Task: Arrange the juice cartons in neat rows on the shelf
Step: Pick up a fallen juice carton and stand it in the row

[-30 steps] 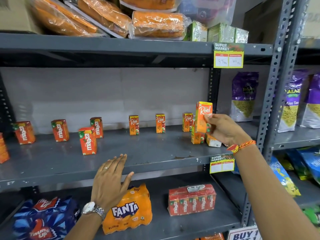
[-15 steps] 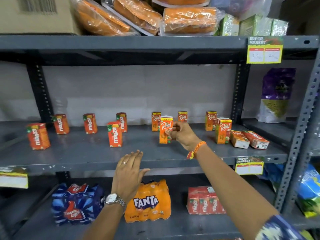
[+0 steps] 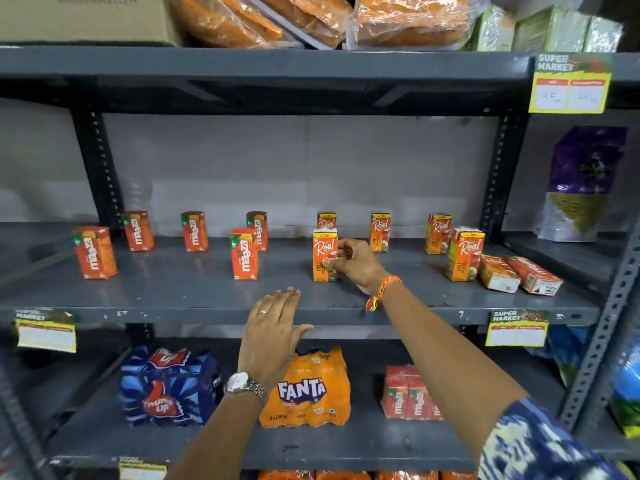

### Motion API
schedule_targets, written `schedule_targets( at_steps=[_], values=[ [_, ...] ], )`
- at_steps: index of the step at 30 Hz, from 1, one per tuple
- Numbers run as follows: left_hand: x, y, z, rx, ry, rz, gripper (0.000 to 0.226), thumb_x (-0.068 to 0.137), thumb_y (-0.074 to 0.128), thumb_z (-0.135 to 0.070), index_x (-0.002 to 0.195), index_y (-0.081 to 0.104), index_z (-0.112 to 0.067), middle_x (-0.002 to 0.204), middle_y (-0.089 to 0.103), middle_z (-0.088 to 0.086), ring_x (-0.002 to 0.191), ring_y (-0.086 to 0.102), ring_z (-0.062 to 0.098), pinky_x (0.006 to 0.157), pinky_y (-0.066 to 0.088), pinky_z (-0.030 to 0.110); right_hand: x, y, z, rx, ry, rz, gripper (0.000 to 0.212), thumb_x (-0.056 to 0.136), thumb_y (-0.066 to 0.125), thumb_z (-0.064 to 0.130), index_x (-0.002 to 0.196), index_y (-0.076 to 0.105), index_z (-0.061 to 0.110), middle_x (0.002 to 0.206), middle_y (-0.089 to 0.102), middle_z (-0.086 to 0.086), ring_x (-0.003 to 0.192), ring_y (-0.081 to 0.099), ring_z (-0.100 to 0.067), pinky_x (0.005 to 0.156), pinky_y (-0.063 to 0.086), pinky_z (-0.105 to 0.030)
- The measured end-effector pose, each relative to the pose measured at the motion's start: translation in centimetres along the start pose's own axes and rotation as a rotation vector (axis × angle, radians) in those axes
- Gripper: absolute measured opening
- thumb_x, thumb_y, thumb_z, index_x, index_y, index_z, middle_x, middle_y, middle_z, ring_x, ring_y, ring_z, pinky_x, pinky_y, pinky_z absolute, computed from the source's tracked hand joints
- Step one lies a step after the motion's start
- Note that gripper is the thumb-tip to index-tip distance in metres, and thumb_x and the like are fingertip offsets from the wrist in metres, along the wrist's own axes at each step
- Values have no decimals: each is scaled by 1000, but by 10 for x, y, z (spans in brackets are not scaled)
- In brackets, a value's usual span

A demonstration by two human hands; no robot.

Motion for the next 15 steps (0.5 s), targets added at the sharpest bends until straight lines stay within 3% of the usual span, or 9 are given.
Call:
schedule_targets(
  at_steps=[5,8,10,13,15],
  values=[
    [0,1,0,-31,-6,4,66,93,34,-59,135,55,-13,136,61,6,124,59,25,106,44,43,-5,-3,-2,21,30,31,47,82,69,1,128,55,2,121,67,-12,115,64,-25,93,55,-36],
    [-3,0,0,-63,-4,-12,65,95,35,-59,138,52,-13,139,58,5,128,55,25,110,39,43,-17,-20,6,20,-1,21,54,84,66,-2,135,48,-1,129,62,-14,121,60,-26,88,54,-26],
    [-3,0,-3,-78,-8,-25,66,94,38,-58,140,50,-13,142,56,6,131,53,25,112,36,43,-31,-42,15,49,-26,-26,54,87,64,1,138,45,-2,129,61,-13,119,59,-22,93,49,-26],
    [-4,-2,-11,-92,-38,-56,69,93,41,-58,142,48,-10,146,51,7,136,47,26,116,29,42,-56,-90,27,155,-78,-119,31,93,60,12,123,58,5,108,66,-7,103,61,-16,89,49,-31],
    [-4,-2,-21,-112,-49,-77,70,93,40,-57,144,46,-10,148,49,8,139,44,26,117,26,41,-73,-142,28,82,-123,-303,11,94,58,21,101,67,20,101,70,-3,96,64,-16,83,51,-33]
  ],
)
Point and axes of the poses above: each hand's wrist, its own x-axis towards the middle knuckle, its own y-axis out of the palm, z = x × y, the point moved 8 cm from there along x, towards the middle knuckle
